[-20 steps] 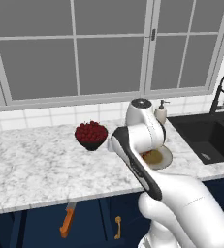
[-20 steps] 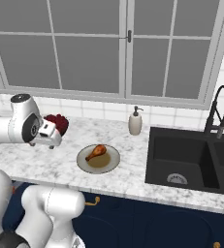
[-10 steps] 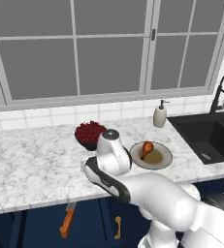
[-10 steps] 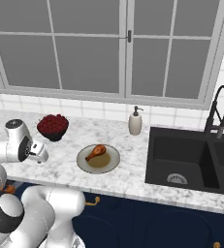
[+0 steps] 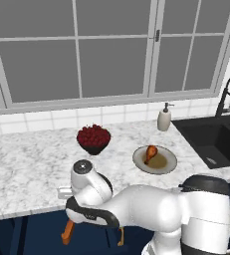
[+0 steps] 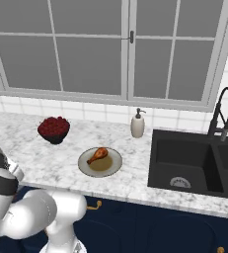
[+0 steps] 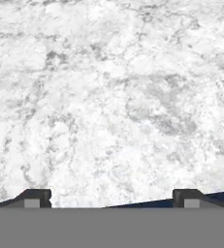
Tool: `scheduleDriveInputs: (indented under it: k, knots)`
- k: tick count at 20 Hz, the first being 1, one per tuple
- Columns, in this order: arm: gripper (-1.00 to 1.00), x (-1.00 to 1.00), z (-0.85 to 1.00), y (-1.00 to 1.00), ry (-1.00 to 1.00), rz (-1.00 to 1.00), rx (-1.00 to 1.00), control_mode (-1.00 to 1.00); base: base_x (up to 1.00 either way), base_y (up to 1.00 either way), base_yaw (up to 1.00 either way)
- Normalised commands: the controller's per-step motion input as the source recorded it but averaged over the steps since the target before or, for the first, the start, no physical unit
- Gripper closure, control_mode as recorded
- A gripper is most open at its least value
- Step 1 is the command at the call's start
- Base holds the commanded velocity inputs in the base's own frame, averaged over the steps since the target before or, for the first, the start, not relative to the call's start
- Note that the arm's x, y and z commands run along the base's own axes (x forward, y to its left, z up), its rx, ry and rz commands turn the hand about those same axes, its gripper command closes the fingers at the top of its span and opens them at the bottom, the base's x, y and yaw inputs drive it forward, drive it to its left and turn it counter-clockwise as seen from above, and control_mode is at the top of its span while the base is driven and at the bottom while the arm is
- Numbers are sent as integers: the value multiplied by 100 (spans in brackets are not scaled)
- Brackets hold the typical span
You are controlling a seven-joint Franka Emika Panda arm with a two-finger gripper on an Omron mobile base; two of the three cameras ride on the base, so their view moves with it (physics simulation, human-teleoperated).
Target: Pick up the knife from the drawer and place it on the cutting board. Then place the meat from the plate to the cutting board.
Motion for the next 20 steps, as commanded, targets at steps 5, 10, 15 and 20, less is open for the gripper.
scheduleDriveInputs:
  k: [5, 10, 15, 20]
  knots:
    - [-100, -60, -15, 62, 12, 0, 0, -100, 0, 0, 0]
    - [-100, -63, -35, 5, 7, 6, 1, -100, 0, 0, 0]
    - [-100, -53, -50, 0, 2, 5, 0, -100, 0, 0, 0]
    - [-100, -2, -56, 0, 7, 5, 0, -100, 0, 0, 0]
